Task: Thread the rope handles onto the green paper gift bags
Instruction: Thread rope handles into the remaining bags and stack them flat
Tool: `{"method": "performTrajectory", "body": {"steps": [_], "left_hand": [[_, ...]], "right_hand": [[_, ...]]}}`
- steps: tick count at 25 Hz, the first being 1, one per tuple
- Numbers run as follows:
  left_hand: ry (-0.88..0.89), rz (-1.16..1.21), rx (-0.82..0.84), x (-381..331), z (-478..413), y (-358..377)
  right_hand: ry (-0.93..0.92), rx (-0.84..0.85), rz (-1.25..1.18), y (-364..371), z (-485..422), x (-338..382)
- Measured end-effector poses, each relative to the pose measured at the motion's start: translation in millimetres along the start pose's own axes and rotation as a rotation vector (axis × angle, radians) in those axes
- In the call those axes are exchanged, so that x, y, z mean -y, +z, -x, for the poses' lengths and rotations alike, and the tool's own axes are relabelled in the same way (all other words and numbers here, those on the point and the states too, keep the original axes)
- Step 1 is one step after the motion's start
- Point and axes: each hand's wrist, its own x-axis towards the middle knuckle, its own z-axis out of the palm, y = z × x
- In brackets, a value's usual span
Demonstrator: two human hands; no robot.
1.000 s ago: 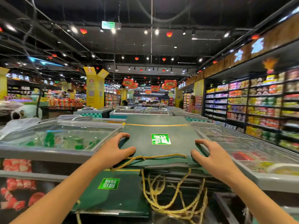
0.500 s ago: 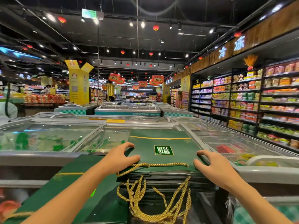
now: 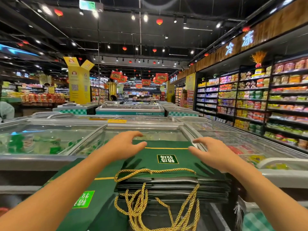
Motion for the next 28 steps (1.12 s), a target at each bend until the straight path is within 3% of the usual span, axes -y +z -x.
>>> {"method": "performTrajectory", "body": {"steps": [3,5,10,22,25,28], "left_hand": [[0.111,-0.107,0.132,-8.0,-32.0,22.4],[0.092,-0.171,0.206,-3.9,-45.0,46.7],[0.026,-0.267,0.354,6.6,-43.2,99.0],[0.018,-0.283,0.324,16.9,-41.1,122.8],[0.093,-0.137,0.253,15.1,-31.0,99.9],[0.093,0.119,0.106,23.1,-1.9,50.6]], "right_hand": [[-0.032,0.213,0.064,26.6,-38.3,10.1],[-0.009,0.318,0.125,52.1,-50.4,6.2],[0.019,0.356,0.191,92.8,-46.8,-10.1],[0.032,0.356,0.229,116.6,-42.6,-19.8],[0.013,0.357,0.172,93.9,-44.2,-6.1],[-0.071,0.193,0.118,64.3,-42.7,25.9]]}}
